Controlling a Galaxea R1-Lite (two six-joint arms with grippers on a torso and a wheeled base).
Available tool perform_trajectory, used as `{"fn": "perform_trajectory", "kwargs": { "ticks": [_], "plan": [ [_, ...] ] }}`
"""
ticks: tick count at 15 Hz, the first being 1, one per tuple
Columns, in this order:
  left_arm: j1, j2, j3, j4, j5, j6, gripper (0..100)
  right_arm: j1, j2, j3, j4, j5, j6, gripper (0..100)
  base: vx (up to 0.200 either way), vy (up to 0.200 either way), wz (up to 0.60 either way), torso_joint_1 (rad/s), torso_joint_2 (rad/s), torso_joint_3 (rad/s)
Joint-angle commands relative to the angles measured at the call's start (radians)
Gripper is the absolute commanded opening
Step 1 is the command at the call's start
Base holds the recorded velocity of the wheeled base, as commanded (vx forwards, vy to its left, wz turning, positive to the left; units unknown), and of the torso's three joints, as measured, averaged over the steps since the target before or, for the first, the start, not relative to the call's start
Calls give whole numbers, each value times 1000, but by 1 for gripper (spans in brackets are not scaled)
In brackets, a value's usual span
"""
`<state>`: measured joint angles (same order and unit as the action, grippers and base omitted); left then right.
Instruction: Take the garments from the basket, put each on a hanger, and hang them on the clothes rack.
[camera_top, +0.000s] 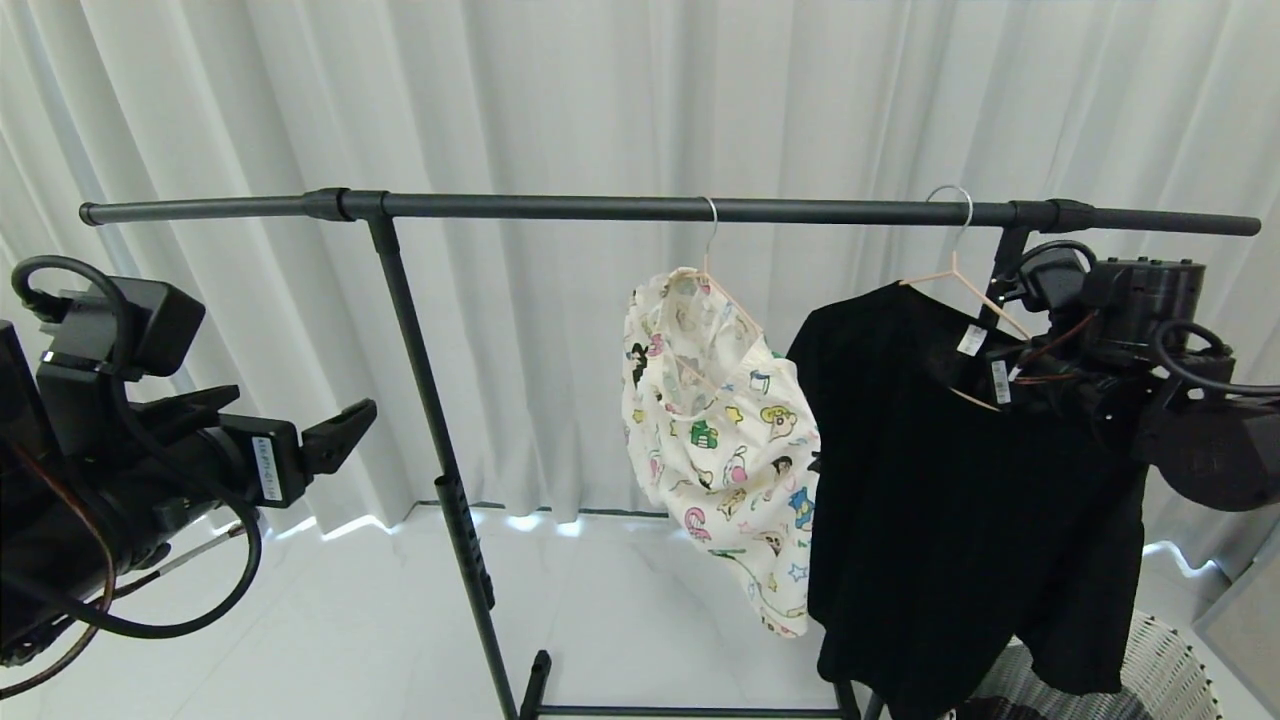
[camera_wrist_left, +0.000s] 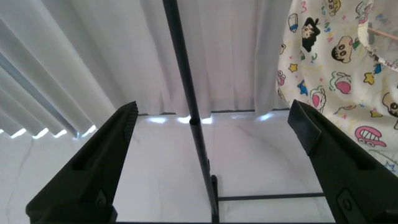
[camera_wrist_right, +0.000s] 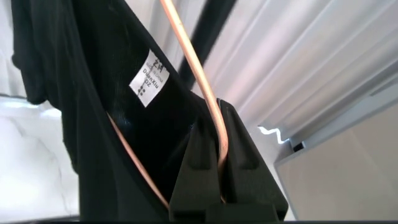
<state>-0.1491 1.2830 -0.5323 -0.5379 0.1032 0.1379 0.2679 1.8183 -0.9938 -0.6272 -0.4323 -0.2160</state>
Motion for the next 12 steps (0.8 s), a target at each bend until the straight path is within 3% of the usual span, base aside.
{"fn": "perform_trajectory", "kwargs": {
  "ticks": [1, 4, 10, 11, 12],
  "plan": [
    [-15, -1, 6, -1, 1, -1, 100, -1, 78, -72, -2, 0, 0, 0, 0, 0, 0, 0, 0, 0],
    [-36, 6, 6, -1, 1, -3, 100, -1, 115, -124, -2, 0, -2, 0, 0, 0, 0, 0, 0, 0],
    [-44, 6, 14, -1, 1, -4, 100, 19, 92, -105, 0, -14, -2, 0, 0, 0, 0, 0, 0, 0],
    [-44, 6, 14, -1, 1, -4, 100, 22, 84, -89, 0, -14, 0, 100, 0, 0, 0, 0, 0, 0],
    [-44, 4, 14, -1, 1, -4, 100, 22, 68, -71, 0, -14, 1, 100, 0, 0, 0, 0, 0, 0]
  ]
}}
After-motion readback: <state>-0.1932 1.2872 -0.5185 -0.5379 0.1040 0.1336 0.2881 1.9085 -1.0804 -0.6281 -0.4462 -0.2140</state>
